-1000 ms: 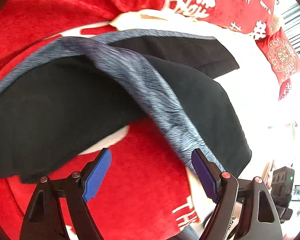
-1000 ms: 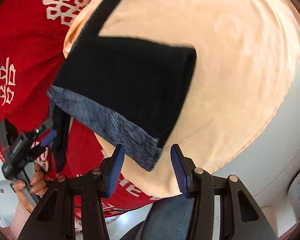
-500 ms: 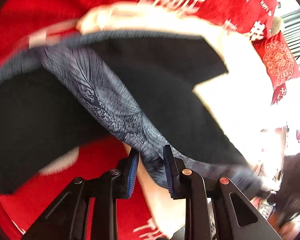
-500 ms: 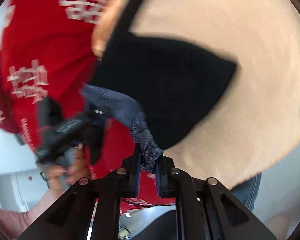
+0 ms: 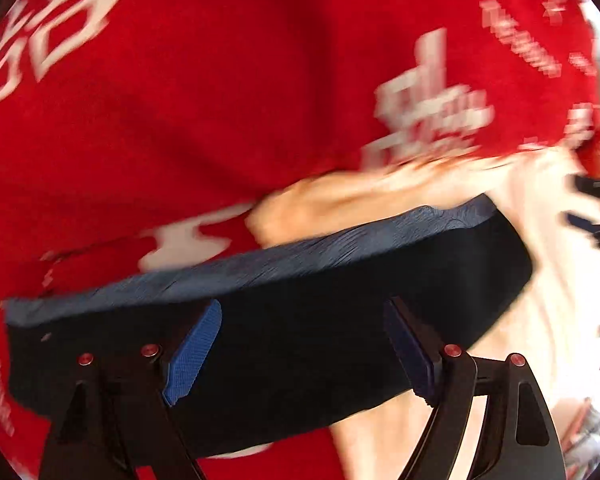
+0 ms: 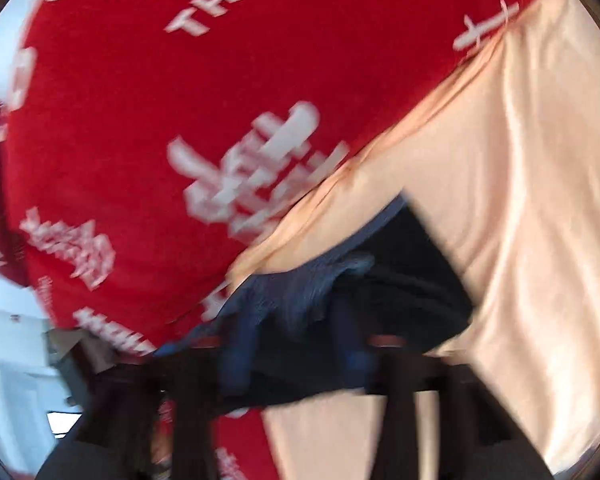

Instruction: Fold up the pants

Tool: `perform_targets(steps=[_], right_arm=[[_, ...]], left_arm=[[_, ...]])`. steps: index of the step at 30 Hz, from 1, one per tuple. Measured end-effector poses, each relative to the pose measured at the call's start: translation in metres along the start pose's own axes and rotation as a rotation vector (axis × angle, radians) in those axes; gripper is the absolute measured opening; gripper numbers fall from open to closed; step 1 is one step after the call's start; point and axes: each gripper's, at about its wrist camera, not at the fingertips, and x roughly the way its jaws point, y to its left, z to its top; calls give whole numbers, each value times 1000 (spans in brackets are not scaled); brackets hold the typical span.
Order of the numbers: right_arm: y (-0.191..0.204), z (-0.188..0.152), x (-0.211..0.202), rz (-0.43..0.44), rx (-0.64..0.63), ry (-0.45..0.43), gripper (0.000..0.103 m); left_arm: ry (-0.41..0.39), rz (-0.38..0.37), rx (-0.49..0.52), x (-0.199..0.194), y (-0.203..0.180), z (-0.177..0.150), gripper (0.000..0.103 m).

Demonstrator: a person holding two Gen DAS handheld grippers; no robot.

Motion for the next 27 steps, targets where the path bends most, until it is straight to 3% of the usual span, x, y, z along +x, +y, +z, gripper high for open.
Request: perform_targets(steps=[4,7,8,9,11,14,16,17,18,21,22,24,27], right_arm=[[-6,6,-6,-72,-30,-31,77],[-51,-18,-1,-110,104,-12,71],[-66,-23,3,-110,148,2,62],[-80,-29,8,-106,193,17,55],[-110,-39,21,-66,290,28,49],[-128,-43,42,43,357,14,48],[-134,-41,58,103,403,35,36],[-134,-39,61,87,419,46,12],[-131,-37,61,79,417,49,9],[-101,-27,35,84,282,-3,9],[-93,-25,29,69,238,-2,9],[-84,-24,29,-9,148,38,9],[-102,-29,51,-120,166,142,16]], left_arm=[[93,162,-72,31,40,-22,83],[137,240,-144,45,68,-39,83],[148,248,-173,47,78,-45,83],[155,252,-191,48,85,-49,83],[172,264,-209,54,95,-54,83],[220,280,-208,71,99,-61,85],[212,291,-227,73,101,-61,87],[220,291,-228,72,102,-60,87],[220,285,-224,70,102,-60,87],[212,293,-187,74,99,-61,88],[204,304,-176,77,97,-62,94],[201,330,-179,78,100,-63,99],[234,318,-214,72,107,-61,99]])
